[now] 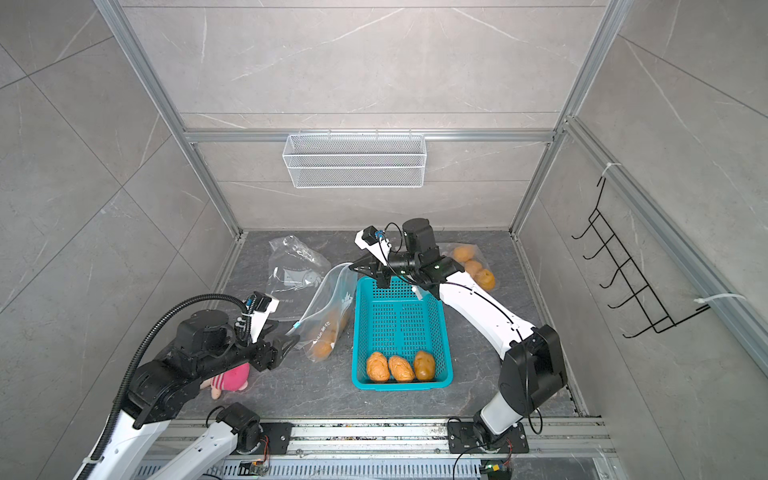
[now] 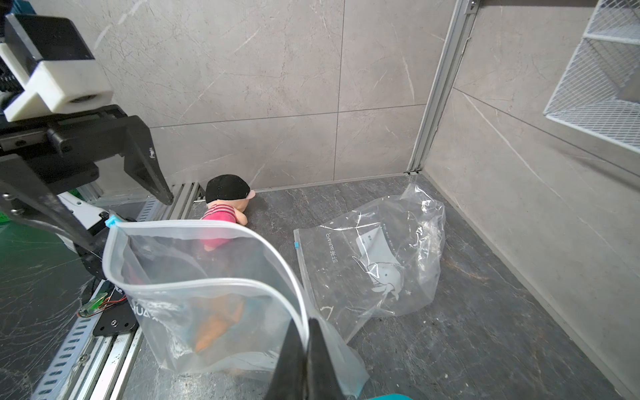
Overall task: Put the potatoes into a zipper bag and zip it
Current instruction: Adjust the zipper food storage bag at the center of the board.
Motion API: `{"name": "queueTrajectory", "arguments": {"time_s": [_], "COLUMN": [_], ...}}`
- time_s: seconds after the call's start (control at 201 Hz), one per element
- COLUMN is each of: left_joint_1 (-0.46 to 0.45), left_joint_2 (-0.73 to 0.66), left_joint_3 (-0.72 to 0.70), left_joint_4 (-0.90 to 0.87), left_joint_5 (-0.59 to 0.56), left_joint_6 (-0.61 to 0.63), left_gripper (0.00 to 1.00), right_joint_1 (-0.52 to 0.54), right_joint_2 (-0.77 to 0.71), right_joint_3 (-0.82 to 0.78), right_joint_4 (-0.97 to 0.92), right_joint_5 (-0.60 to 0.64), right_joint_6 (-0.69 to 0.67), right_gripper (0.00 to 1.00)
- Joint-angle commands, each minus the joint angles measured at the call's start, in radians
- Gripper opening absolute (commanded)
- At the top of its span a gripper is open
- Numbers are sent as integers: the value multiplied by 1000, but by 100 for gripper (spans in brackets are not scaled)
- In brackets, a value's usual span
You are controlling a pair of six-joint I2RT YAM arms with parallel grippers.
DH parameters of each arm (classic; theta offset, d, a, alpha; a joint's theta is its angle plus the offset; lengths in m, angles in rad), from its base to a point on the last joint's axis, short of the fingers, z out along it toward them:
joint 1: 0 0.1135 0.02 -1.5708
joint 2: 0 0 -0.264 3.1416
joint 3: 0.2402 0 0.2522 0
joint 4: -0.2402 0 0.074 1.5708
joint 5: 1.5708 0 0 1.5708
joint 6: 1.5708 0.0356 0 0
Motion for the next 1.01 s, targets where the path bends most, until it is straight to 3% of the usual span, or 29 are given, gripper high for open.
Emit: {"name": "queueTrajectory", "arguments": {"time_s": [0.0, 0.124, 0.204, 0.319, 0.513, 0.607, 0.677, 0.767, 0.896, 1.006], "left_joint_1": [0, 0, 0, 1, 0, 0, 0, 1, -2, -2], "left_joint_2": [12, 13, 7, 1, -30, 12, 64, 130, 192, 225], "left_joint_3": [9, 2, -8, 14, 123, 241, 332, 416, 463, 472], "left_joint_4": [51, 59, 66, 38, -1, -45, -99, -161, -196, -199], "left_joint_5": [22, 49, 52, 16, -94, -81, -49, -37, 3, 59], "left_joint_6": [-1, -30, -38, -45, 6, 67, 114, 149, 170, 170], "left_gripper": [58, 23, 10, 0, 0, 0, 0, 0, 0, 0], "right_joint_1": [-8, -17, -21, -24, -28, -28, -29, -29, -32, -24], "right_joint_2": [2, 5, 5, 1, 4, -8, -39, -81, -115, -145], "right_joint_3": [15, 20, 20, 19, 36, 65, 82, 119, 211, 216], "right_joint_4": [12, 7, 4, -2, 3, 2, 5, -3, -62, -42], "right_joint_5": [-21, -22, -24, -24, -76, -155, -171, -166, -260, -268], "right_joint_6": [20, 39, 36, 35, 58, 62, 57, 93, 138, 173], "right_gripper": [0, 0, 0, 0, 0, 48, 66, 74, 77, 79]}}
